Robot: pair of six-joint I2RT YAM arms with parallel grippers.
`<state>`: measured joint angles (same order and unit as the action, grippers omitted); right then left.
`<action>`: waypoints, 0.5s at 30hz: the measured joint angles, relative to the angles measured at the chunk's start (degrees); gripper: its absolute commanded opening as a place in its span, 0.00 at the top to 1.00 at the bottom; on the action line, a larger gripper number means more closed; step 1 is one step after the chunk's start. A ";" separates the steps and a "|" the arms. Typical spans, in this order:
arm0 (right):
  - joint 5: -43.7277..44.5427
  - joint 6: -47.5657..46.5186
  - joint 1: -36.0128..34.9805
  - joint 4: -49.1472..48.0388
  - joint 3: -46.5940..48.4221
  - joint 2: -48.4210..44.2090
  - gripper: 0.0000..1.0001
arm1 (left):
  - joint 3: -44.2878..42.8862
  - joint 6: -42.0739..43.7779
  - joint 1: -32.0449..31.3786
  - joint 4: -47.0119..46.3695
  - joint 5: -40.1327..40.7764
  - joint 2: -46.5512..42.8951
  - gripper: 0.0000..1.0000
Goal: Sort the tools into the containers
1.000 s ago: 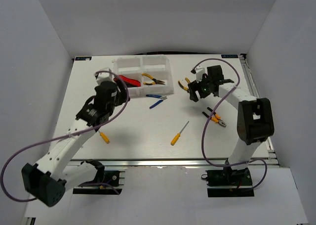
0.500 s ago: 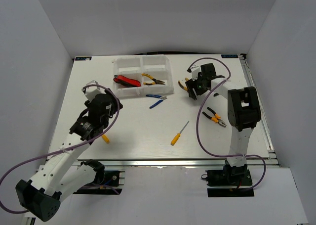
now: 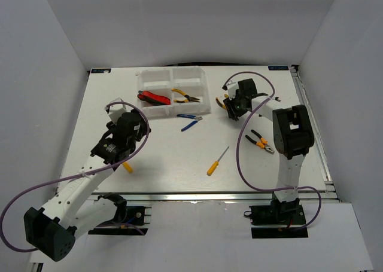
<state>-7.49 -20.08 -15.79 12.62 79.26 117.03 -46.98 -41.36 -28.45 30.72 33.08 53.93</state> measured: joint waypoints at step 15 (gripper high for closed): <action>-0.61 -0.07 0.02 -3.26 -4.59 -2.78 1.00 | 0.76 0.00 0.00 -0.98 0.02 -2.47 0.19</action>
<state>-8.10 -20.14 -15.77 9.37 74.67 114.26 -46.22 -41.36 -28.45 29.74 33.10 51.46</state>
